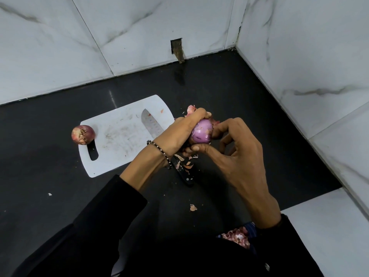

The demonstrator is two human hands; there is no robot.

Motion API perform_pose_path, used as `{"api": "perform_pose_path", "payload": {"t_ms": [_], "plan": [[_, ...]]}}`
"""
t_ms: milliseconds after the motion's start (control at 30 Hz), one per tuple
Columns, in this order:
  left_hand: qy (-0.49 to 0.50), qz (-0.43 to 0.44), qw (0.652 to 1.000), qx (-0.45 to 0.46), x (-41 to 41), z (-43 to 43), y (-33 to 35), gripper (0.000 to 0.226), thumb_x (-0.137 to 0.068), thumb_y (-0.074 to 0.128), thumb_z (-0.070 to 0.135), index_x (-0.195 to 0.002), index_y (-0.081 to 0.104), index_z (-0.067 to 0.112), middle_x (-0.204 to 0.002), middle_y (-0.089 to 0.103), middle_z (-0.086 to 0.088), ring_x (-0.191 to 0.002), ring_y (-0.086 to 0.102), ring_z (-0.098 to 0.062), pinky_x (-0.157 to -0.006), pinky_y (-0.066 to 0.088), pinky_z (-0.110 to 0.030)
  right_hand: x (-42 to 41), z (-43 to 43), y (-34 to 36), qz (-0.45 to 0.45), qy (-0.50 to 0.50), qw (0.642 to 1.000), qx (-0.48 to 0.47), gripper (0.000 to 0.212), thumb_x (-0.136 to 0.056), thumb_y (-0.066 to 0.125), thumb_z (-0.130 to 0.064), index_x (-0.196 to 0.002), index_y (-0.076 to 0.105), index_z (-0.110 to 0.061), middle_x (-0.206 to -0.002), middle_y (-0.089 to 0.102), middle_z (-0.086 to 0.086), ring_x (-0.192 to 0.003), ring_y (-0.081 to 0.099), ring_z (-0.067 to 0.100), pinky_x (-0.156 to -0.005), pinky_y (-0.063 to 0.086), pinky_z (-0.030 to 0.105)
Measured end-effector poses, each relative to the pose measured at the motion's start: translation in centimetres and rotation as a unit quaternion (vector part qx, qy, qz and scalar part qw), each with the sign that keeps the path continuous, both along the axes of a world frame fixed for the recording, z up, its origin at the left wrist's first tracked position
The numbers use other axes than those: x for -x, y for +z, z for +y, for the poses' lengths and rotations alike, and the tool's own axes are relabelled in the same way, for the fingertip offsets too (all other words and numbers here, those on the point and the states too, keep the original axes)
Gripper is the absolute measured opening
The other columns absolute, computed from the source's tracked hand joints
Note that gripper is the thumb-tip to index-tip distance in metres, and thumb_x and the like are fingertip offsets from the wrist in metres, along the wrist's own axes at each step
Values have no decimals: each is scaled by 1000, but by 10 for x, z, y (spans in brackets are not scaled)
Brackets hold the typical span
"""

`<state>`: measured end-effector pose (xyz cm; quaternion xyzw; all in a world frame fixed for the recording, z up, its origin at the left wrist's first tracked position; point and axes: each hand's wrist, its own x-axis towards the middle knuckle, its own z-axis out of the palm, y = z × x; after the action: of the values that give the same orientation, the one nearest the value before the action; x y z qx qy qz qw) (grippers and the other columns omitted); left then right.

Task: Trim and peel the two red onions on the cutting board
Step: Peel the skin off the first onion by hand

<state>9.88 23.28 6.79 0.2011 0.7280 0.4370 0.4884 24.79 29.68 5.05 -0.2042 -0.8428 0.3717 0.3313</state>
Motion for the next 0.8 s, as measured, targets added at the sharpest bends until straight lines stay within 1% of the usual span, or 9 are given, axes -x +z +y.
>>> {"api": "perform_pose_path", "payload": {"t_ms": [67, 200, 300, 400, 467, 567, 633, 700, 800], "plan": [[-4, 2, 1000, 2, 0, 1, -2, 68, -83, 46, 70, -67, 56, 4, -47, 44, -11, -36, 35, -19, -45, 32, -21, 0, 1, 1, 0, 4, 1000, -4, 40, -79, 70, -56, -104, 56, -29, -104, 54, -11, -72, 55, 6, -59, 43, 14], [-7, -4, 1000, 3, 1, 1, -4, 66, -83, 45, 69, -75, 56, 5, -49, 42, -12, -36, 33, -20, -47, 29, -22, 0, 1, 0, -13, 14, 1000, -6, 45, -79, 67, -63, -111, 55, -33, -111, 46, -20, -78, 55, 2, -61, 43, 14], [-18, 9, 1000, 0, 1, 1, -5, 63, -80, 45, 69, -75, 55, 7, -48, 42, -11, -36, 33, -20, -46, 29, -21, 0, 2, -1, -22, 18, 1000, -7, 46, -78, 66, -65, -110, 57, -34, -111, 45, -23, -80, 55, 0, -61, 47, 19], [-31, 18, 999, 7, 1, 1, -6, 61, -86, 44, 63, -70, 53, 5, -44, 41, -10, -35, 31, -20, -46, 27, -23, 0, 2, -3, -41, 15, 999, -20, 42, -79, 65, -65, -106, 56, -34, -110, 46, -22, -80, 53, -2, -59, 51, 26], [-33, -11, 999, 10, 2, 2, -6, 65, -88, 43, 64, -72, 53, 2, -41, 39, -9, -34, 29, -19, -46, 24, -22, 0, 1, -6, -57, 6, 997, -45, 33, -82, 63, -63, -98, 53, -35, -108, 47, -19, -77, 51, 2, -56, 54, 34], [-37, -40, 998, 27, 2, 4, -6, 68, -88, 40, 67, -72, 52, 2, -41, 39, -6, -34, 27, -16, -44, 23, -19, -2, 1, -10, -58, -6, 997, -44, 32, -84, 61, -63, -92, 52, -34, -104, 48, -18, -76, 50, 3, -54, 53, 38], [-42, -54, 997, 35, 0, 3, -5, 65, -90, 38, 64, -65, 49, 5, -41, 39, -3, -36, 26, -14, -43, 21, -17, -2, 1, -10, -47, -15, 999, -7, 37, -80, 66, -62, -95, 52, -31, -101, 50, -17, -76, 54, 5, -56, 53, 38], [-47, -59, 997, 35, -2, 3, -5, 63, -92, 37, 60, -67, 51, 4, -40, 39, -2, -35, 24, -13, -42, 20, -16, -3, 2, -9, -42, -23, 999, 16, 45, -76, 69, -62, -102, 51, -31, -101, 51, -16, -74, 56, 8, -58, 54, 36], [-49, -60, 997, 27, -2, 3, -7, 64, -94, 35, 58, -59, 52, 8, -40, 37, -3, -35, 23, -14, -43, 19, -17, -2, 1, -7, -39, -3, 999, 21, 47, -76, 66, -65, -109, 51, -35, -107, 48, -20, -78, 56, 5, -59, 52, 29]]}}
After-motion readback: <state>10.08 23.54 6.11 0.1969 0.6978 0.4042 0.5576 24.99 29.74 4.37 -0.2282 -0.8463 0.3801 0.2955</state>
